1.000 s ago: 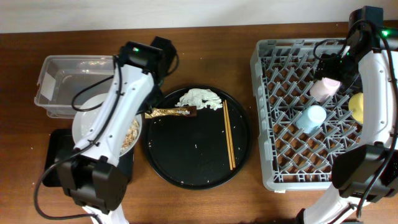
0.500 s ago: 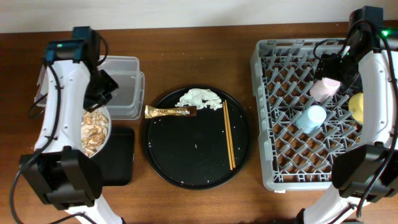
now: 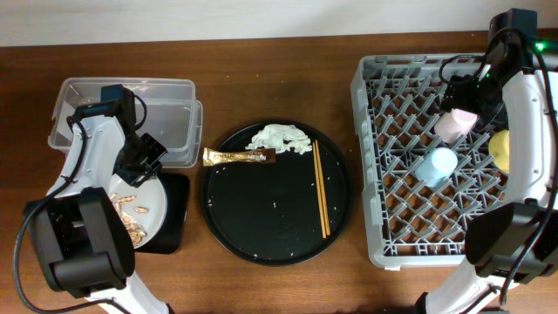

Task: Sort waste into correct bins and load items into the dishwasher rack
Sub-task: 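Tilt the white plate over the black tray with the left gripper, shaking shells off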

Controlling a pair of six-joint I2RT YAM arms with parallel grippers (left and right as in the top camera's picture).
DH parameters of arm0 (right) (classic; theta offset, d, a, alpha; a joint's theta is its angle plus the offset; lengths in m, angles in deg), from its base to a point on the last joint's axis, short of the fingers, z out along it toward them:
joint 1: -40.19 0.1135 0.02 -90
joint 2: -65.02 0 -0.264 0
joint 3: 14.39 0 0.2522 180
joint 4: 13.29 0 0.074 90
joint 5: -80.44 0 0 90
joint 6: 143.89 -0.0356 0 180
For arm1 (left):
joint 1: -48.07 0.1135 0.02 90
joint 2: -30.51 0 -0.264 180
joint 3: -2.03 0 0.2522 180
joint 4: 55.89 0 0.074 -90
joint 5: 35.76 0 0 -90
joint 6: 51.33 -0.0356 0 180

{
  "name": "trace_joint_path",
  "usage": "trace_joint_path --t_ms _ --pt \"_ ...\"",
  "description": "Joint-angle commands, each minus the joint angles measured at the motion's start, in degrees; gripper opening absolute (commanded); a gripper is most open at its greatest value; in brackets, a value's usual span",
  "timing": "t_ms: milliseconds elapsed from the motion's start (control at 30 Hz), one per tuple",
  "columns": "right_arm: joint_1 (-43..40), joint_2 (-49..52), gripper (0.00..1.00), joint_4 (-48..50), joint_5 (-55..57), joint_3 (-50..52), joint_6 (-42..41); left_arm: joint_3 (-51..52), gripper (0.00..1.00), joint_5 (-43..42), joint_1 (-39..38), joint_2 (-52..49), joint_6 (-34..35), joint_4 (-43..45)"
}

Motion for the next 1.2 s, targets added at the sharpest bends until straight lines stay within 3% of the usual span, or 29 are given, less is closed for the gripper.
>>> trace_joint_path --t_ms 0,267,467,767,1167 --pt "-0.2 0.2 0.98 0.0 0.7 0.0 -0.5 0.3 0.01 -1.9 0.1 2.7 -1.2 0.0" --pt "-0.2 0.2 0.98 0.0 0.7 0.0 -0.5 0.3 0.01 -3.0 0.2 13.2 -2.0 -1.6" --pt "-0.2 0.2 0.98 0.0 0.7 0.0 -0.5 0.3 0.02 -3.6 0.3 13.6 -2.0 0.2" --pt "-0.2 0.2 0.98 0.0 0.7 0.0 -0.5 0.3 0.01 -19.4 8.7 13.6 -9.0 2.6" --pt "-0.2 0.2 0.98 0.0 0.7 0.0 -0.5 0.3 0.01 -32.0 16.9 13.6 -16.2 0.3"
